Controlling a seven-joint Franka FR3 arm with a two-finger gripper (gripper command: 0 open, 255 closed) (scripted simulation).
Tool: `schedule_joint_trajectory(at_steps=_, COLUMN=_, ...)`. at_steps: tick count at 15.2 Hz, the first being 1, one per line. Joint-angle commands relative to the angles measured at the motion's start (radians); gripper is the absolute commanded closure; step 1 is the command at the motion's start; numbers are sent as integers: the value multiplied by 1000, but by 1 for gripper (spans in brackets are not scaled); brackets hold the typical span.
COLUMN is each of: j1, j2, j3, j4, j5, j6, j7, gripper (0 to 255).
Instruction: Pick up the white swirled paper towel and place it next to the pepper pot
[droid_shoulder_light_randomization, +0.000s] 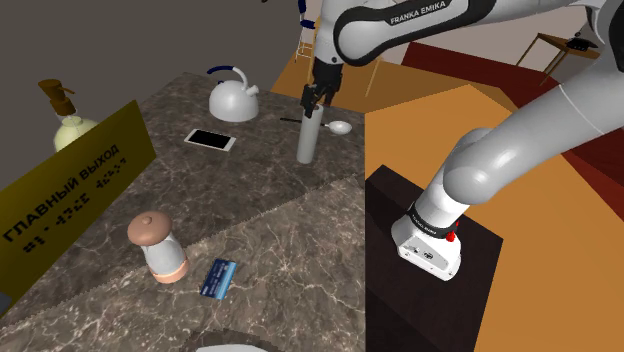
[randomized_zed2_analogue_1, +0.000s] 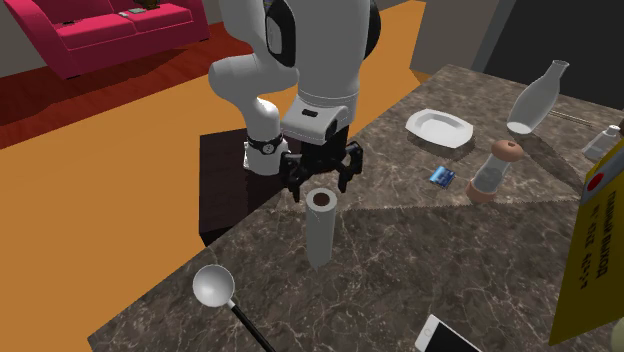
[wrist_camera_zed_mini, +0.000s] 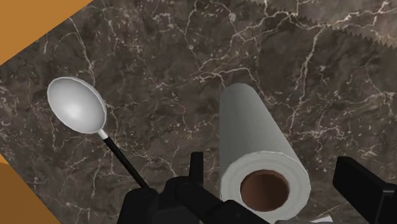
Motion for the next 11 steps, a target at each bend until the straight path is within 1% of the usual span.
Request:
schedule_joint_trajectory(at_steps=1, j1=-3, j2=18, j3=-2, j4=-25, j5=-4, j6=43, j7=0, gripper=0)
schedule_joint_trajectory(at_steps=9, j1=-3, j2=18, j3=-2, j4=-25, j5=-4, j6=43, j7=0, gripper=0)
schedule_joint_trajectory(at_steps=10, j1=-3, j2=18, j3=-2, j4=-25, j5=-4, j6=43, j7=0, gripper=255)
schedule_joint_trajectory(at_steps=11, j1=-3, j2=18, j3=-2, j4=-25, j5=-4, j6=43, j7=0, gripper=255)
